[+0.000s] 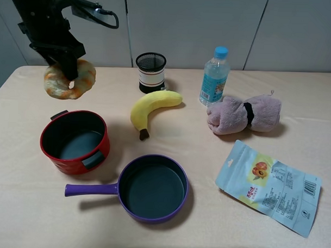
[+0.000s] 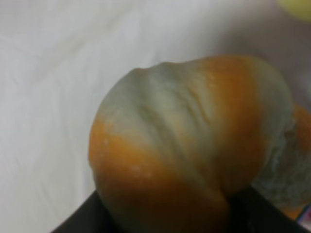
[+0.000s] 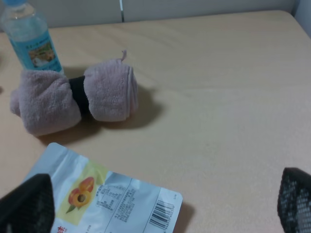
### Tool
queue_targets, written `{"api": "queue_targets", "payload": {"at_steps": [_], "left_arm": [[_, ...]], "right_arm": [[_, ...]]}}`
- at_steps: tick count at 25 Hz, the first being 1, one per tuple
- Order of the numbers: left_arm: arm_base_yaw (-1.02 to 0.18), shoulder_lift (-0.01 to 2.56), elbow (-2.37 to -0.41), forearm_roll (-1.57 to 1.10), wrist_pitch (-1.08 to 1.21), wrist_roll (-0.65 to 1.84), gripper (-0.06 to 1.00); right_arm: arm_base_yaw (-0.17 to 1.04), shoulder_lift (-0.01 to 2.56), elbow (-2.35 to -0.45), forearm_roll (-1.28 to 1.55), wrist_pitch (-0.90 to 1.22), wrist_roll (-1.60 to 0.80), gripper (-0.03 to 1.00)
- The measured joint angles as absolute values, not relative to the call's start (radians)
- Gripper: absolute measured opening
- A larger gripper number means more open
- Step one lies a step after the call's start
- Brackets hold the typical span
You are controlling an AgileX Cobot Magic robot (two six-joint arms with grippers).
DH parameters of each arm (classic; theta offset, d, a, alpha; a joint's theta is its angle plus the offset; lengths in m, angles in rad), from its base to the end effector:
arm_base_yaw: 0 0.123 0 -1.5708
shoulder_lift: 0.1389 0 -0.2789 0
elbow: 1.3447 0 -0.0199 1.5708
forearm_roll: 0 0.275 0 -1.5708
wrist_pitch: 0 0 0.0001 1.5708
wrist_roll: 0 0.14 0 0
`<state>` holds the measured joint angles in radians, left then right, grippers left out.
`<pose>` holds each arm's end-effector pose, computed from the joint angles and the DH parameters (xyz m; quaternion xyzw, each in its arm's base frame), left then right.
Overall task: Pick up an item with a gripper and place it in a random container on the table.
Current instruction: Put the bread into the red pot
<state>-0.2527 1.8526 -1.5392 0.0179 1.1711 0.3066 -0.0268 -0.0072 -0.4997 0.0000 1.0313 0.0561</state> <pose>0.3980 -0.1004 0.1974 0.2776 0.9567 0.0108 0.0864 0.0670 -0.0018 0.2707 0.0350 0.8429 0.0079 0.5369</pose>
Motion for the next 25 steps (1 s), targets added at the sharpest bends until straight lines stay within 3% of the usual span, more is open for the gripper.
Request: {"api": "queue_targets", "payload": {"at_steps": [13,25], "left_arm": [[-0.253,1.724,-1.206,-0.011,1.023,0.271,0.42],[-0.253,1.747,-1.102,-0.032,0.843,0.27,0.41]], "right_arm": [[-0.027,-0.007,-0.5,0.0,1.031,0.056,0.69],[-0.027,-0.007,-0.5,0.0,1.031,0.056,0.69]]}}
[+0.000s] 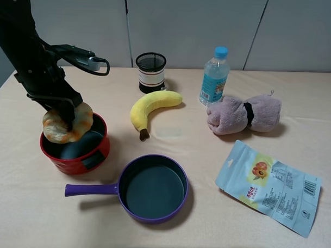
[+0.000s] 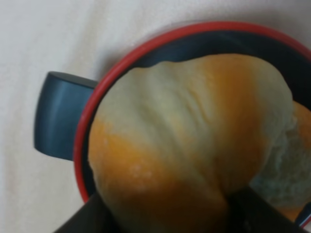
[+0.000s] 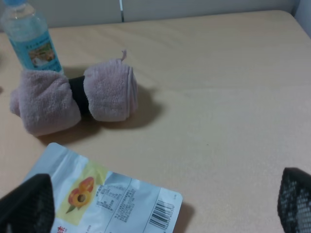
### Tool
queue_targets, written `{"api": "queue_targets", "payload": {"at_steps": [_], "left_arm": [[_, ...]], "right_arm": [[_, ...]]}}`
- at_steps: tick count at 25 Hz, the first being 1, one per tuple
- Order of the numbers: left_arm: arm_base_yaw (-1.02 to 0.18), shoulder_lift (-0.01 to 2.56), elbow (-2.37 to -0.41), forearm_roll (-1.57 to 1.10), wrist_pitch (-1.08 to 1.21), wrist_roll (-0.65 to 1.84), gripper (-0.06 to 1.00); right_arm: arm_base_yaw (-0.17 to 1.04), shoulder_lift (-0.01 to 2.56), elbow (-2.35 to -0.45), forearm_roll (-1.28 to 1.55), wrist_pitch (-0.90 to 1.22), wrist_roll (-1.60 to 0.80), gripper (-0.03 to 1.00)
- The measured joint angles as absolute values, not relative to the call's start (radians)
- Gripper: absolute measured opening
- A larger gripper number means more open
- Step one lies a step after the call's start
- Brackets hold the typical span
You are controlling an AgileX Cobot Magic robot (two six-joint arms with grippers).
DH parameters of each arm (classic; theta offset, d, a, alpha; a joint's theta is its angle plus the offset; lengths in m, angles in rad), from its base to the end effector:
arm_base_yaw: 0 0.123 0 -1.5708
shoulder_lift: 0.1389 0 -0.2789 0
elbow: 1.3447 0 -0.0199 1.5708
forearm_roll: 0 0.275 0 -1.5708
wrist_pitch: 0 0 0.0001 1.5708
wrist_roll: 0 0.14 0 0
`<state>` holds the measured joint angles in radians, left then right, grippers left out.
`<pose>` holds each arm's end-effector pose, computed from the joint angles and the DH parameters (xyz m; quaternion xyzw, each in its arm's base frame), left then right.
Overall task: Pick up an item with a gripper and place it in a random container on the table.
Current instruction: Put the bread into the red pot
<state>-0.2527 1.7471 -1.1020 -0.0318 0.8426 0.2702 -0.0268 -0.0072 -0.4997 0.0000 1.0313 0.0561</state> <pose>0.3419 -0.0917 0.1215 0.2483 0.9649 -0.0120 0.0851 0.0670 -0.0018 0.2707 0.0350 0.8429 0.0079 0.5369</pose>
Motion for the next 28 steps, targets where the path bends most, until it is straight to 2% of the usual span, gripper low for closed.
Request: {"api": "queue_targets", "payload": {"at_steps": [16,18,21,23,25,28], "left_arm": [[-0.253,1.747,-1.038,-0.053,0.772,0.27,0.42],[-0.253,1.747,-1.038,-0.053,0.771,0.27,0.5],[-0.253,1.747,-1.038,-0.053,0.77,0.27,0.7],[-0.253,1.747,-1.038,-0.053,0.758,0.27,0.9],[-0.253,1.747,-1.038,-0.06,0.756,0.27,0.96],[-0.253,1.747,-1.038,-0.074,0.756,0.27,0.98]], "right_arm": [[-0.027,-0.007,-0.5,0.0,1.031,0.056,0.69],[-0.027,-0.007,-0.5,0.0,1.031,0.056,0.69],[-0.027,-0.007,-0.5,0.0,1.031,0.056,0.69],[-0.027,-0.007,-0.5,0.0,1.031,0.056,0.69],[-0.027,-0.007,-0.5,0.0,1.031,0.056,0.69],[-0.027,-0.007,-0.5,0.0,1.031,0.056,0.69]]}}
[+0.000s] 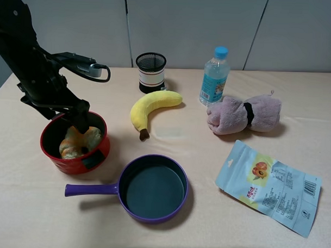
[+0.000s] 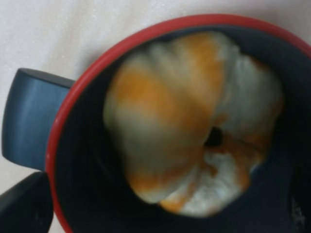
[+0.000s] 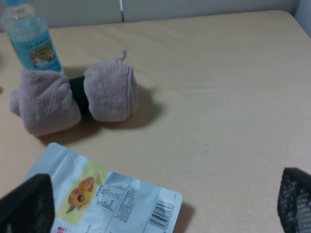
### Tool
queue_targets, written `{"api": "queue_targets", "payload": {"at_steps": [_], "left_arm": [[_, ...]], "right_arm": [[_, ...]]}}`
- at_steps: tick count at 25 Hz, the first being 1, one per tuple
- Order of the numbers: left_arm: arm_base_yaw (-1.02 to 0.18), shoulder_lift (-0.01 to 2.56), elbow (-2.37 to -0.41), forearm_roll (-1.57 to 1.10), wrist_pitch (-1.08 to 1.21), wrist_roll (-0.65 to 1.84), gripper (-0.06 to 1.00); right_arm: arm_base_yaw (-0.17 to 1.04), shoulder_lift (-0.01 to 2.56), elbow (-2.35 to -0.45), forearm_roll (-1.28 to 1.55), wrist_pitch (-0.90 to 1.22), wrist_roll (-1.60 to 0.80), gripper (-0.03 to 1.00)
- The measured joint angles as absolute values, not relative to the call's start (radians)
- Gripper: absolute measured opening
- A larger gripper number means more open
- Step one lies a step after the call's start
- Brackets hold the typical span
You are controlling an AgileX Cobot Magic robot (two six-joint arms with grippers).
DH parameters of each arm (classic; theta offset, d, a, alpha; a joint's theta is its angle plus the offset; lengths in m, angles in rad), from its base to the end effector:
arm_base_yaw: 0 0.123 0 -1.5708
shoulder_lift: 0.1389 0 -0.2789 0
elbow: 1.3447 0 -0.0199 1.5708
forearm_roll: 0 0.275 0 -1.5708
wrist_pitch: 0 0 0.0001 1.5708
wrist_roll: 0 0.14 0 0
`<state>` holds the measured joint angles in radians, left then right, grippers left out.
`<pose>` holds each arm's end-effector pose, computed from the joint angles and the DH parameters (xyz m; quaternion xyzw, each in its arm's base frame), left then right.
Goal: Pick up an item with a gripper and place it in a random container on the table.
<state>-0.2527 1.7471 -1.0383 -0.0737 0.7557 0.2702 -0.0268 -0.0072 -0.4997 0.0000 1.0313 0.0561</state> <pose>0.3357 -0.0940 0.1070 0.2337 0.9671 -0.0269 0.0968 0.0670 -0.0018 0.2707 0.0350 0.8429 0.0079 0.5369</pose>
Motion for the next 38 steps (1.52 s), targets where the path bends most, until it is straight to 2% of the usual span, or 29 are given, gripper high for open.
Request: {"api": "queue_targets", "payload": {"at_steps": [9,19,34,38], "left_arm": [[-0.253,1.745,-1.047,-0.076,0.76,0.27,0.99],[-0.253,1.636,-1.164,-0.063,0.878,0.267,0.99],[-0.253,1.194,-1.174,0.121,1.167,0.181,0.99],[-0.253,1.061,-1.174,0.127,1.177,0.179,0.99]], "right_arm": [[-0.027,-0.007,-0.5,0.0,1.031,0.056,0.69],[-0.027,-0.007,-0.5,0.0,1.031,0.056,0.69],[-0.027,-0.007,-0.5,0.0,1.031,0.056,0.69],[-0.027,-0.007,-0.5,0.0,1.031,0.056,0.69]]}}
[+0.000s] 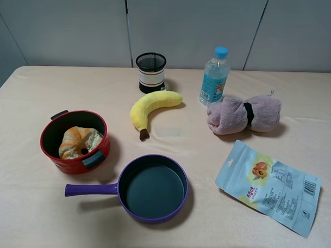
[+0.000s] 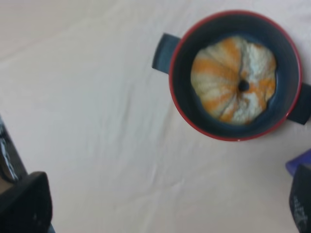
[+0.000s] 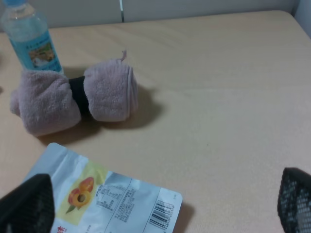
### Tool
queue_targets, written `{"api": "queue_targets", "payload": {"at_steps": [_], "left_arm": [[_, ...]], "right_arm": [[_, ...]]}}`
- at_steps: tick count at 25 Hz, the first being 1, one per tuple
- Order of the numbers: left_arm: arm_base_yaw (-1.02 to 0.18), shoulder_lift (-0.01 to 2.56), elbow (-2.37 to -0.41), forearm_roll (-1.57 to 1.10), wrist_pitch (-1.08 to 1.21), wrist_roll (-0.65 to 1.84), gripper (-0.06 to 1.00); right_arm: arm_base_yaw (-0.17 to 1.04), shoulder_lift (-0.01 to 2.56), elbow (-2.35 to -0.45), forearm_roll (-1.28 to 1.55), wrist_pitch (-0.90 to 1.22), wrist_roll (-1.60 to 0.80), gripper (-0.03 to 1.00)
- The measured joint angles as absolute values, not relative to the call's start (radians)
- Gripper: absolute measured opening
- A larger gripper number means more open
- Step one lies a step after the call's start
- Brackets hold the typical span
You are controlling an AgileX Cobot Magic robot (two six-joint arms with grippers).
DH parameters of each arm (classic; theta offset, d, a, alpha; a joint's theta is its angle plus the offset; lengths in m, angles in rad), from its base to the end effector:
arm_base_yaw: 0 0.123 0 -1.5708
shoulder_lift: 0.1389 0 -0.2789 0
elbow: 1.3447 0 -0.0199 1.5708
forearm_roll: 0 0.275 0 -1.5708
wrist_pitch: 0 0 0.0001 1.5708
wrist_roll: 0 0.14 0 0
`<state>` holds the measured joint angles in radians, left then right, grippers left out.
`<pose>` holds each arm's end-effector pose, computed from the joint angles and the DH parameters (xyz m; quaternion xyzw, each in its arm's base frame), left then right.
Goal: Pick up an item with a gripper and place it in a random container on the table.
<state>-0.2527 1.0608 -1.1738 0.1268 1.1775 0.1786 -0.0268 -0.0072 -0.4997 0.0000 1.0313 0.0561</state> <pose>0.2388 -0.0448 0.3420 0.2102 0.9310 0.0522 0.2940 0.0670 -0.0018 0.2707 0.0350 0.8429 0.0079 0.5369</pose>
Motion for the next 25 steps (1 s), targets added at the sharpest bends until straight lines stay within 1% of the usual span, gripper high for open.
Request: {"api": "queue_targets", "payload": {"at_steps": [3,17,21,25], "left_arm": [[-0.253,0.954,-1.147,0.127,1.177,0.179,0.99],[-0.243,0.377,-0.902,0.107,1.178,0.18,0.99],[-0.155,0.268,-0.845,0.072,1.178,0.18,0.99],[-0.038,0.189,-0.77,0.045,1.178,0.18,0.99]], "right_arm": [[-0.027,-0.007,-0.5,0.0,1.031,0.056,0.69],[-0.027,-0.007,-0.5,0.0,1.031,0.056,0.69],[-0.027,-0.007,-0.5,0.0,1.031,0.056,0.69],[-0.027,-0.007,-0.5,0.0,1.031,0.056,0.69]]}}
